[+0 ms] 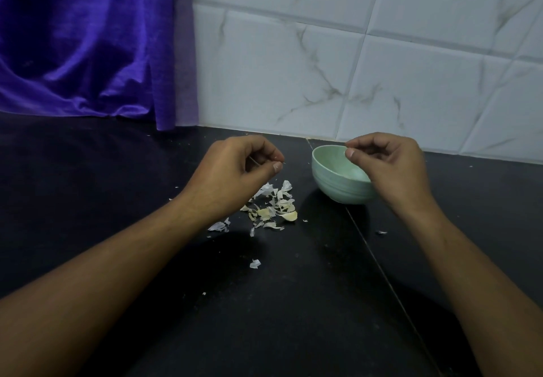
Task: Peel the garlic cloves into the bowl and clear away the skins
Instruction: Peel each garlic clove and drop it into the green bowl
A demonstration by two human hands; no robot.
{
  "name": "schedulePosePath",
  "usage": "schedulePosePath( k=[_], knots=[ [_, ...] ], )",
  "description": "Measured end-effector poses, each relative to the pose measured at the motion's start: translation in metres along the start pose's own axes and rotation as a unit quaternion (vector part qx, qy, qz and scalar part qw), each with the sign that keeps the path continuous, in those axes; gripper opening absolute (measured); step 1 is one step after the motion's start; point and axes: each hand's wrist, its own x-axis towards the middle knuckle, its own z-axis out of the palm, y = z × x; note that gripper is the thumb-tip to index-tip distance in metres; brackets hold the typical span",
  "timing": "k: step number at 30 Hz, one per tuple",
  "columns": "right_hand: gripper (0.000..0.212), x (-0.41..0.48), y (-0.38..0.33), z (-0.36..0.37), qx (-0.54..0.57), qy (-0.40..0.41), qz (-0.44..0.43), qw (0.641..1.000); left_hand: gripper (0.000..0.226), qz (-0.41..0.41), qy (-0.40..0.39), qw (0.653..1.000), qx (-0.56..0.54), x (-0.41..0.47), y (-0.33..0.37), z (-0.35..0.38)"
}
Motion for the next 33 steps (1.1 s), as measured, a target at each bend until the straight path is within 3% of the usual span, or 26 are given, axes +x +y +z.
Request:
schedulePosePath(
  k=[5, 9, 14, 18, 22, 25, 28, 33],
  knots=[
    [0.017, 0.002, 0.009, 0.000, -0.051, -0.002, 0.010, 0.999, 0.005, 0.007, -0.004, 1.000, 0.008, -0.001, 0.000, 0.000],
    [0.017, 0.002, 0.005, -0.001, -0.030, 0.030, -0.002, 0.999, 0.009, 0.006, -0.003, 1.000, 0.012, -0.001, 0.001, -0.001],
    [0.015, -0.008, -0.008, 0.006, -0.007, 0.031, -0.081, 0.996, 0.023, -0.005, 0.002, 0.999, 0.032, -0.001, 0.003, -0.001],
    [0.010, -0.023, -0.018, 0.021, 0.003, -0.065, -0.137, 0.988, 0.034, -0.026, -0.009, 0.999, 0.036, -0.002, 0.003, -0.003],
    [0.008, -0.033, -0.014, 0.040, 0.008, -0.224, -0.112, 0.968, 0.052, -0.035, -0.035, 0.997, 0.066, -0.001, 0.001, -0.003],
    [0.017, -0.035, -0.010, 0.043, -0.047, -0.316, -0.087, 0.943, 0.048, -0.040, -0.067, 0.992, 0.099, -0.001, -0.001, -0.001],
    [0.022, -0.034, -0.008, 0.042, -0.094, -0.342, -0.081, 0.931, 0.029, -0.040, -0.095, 0.989, 0.108, 0.000, -0.007, 0.002],
    [0.012, -0.035, -0.007, 0.045, -0.144, -0.369, -0.083, 0.914, 0.031, -0.047, -0.105, 0.987, 0.113, 0.001, -0.007, 0.002]
  ],
)
